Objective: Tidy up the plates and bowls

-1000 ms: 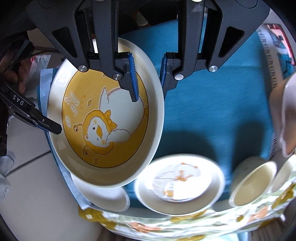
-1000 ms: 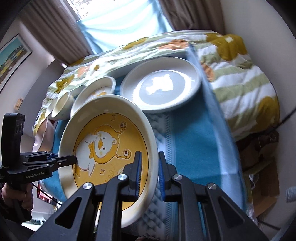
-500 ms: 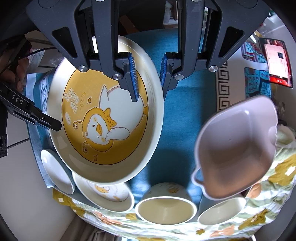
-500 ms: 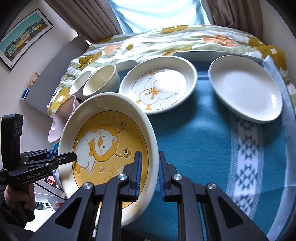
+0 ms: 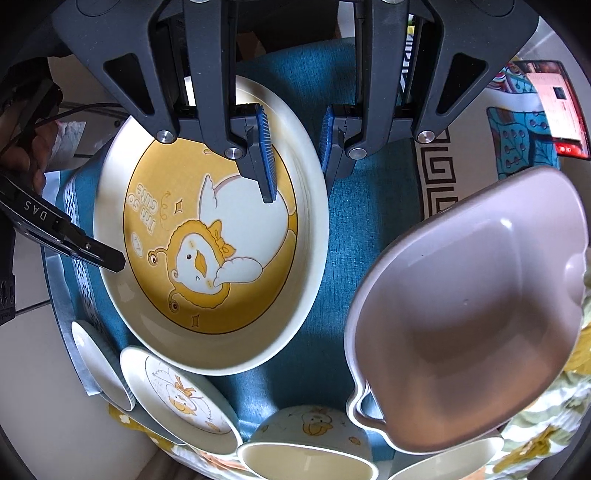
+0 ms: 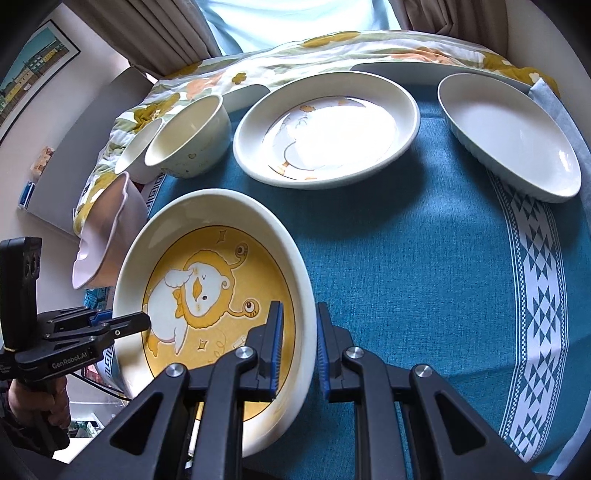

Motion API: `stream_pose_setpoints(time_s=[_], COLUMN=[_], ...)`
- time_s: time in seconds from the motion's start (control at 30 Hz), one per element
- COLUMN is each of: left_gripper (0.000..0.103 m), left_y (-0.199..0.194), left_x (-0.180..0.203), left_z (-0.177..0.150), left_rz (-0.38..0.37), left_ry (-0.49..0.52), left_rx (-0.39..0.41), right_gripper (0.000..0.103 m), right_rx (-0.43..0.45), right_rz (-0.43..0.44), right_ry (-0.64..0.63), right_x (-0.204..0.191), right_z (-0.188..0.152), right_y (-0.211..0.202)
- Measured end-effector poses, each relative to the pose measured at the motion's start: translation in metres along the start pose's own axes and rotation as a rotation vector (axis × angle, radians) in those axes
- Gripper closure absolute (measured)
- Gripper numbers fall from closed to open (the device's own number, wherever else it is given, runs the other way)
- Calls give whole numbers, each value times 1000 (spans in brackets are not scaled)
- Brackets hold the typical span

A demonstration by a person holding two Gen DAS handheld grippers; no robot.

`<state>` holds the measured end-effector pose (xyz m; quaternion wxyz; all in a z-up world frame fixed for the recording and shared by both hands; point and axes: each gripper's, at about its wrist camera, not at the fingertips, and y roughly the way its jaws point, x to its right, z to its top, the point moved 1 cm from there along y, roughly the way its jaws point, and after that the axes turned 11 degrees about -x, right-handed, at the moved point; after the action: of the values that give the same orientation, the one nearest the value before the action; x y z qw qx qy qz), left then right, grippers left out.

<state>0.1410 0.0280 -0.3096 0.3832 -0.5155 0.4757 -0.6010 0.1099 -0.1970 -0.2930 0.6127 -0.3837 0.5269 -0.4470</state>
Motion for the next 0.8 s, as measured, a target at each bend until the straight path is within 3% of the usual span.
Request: stream_pose_setpoints(time_s=[0.33, 0.6, 0.67, 0.73, 0.8], left_gripper=[84, 79, 68, 39, 32], left_y=[4, 1, 0, -4, -7], left_x=[3, 8, 9, 8, 8], left_z=[6, 1, -2, -5, -8], left_rz=[0, 58, 67, 65, 65], left_ry=[9, 24, 24, 11, 0], left_rx=[12, 8, 17, 39, 65], right_gripper=[88, 88, 88, 88, 87], right_rx=[-5, -12, -20, -20, -11], right_rz=[-9, 12, 17, 29, 37], right_ry=[46, 68, 75, 82, 84], right_x=[1, 6, 7, 8, 9], right_z=[-1, 0, 0, -1, -3], right_y=[2, 4, 4, 3, 1])
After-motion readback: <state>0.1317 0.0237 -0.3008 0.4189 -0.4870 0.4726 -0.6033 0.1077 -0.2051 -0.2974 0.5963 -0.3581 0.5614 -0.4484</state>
